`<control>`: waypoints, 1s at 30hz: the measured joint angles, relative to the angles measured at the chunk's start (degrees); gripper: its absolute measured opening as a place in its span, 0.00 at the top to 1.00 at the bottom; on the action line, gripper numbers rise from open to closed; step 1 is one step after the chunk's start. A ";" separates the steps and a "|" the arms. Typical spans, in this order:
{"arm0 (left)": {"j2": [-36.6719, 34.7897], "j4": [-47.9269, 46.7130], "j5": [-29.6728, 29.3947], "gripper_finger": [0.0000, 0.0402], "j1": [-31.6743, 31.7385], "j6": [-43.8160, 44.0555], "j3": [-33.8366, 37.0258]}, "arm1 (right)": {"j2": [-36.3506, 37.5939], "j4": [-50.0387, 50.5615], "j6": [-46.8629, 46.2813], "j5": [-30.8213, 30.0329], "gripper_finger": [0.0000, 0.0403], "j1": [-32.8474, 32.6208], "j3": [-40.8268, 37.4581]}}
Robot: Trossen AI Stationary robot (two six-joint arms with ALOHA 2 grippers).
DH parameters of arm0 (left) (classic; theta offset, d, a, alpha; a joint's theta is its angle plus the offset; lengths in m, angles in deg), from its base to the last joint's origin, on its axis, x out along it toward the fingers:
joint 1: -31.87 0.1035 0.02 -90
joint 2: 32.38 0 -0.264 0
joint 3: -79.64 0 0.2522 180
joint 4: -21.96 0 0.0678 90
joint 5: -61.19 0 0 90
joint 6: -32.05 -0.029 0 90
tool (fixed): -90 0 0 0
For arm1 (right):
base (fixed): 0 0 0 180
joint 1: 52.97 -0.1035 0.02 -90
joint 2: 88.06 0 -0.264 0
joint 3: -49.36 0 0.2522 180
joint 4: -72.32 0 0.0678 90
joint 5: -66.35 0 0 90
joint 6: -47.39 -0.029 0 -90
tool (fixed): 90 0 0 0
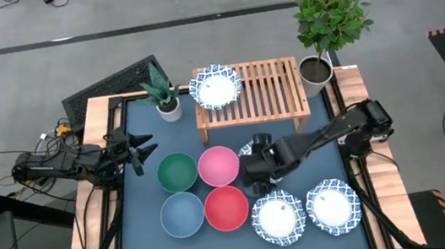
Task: Place and stack bowls onto a shelf
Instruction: Stack the white patterned bowl on top of the white patterned bowl on the shelf
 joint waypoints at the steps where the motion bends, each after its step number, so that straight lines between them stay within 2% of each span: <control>1: 0.01 0.00 0.00 0.52 0.00 0.05 0.00 | 0.01 -0.83 -0.72 0.00 0.34 -0.36 -1.45; 12: 0.01 0.00 0.00 0.52 0.00 0.05 0.00 | -0.04 -15.02 -5.16 6.09 0.34 -0.68 -12.47; 22: 0.00 -0.04 0.00 0.52 0.00 0.03 0.00 | -0.05 -20.24 -8.61 10.32 0.34 -0.65 -18.13; 30: 0.00 -0.13 0.00 0.52 0.00 0.03 0.00 | -0.06 -22.50 -8.73 10.52 0.34 0.16 -21.80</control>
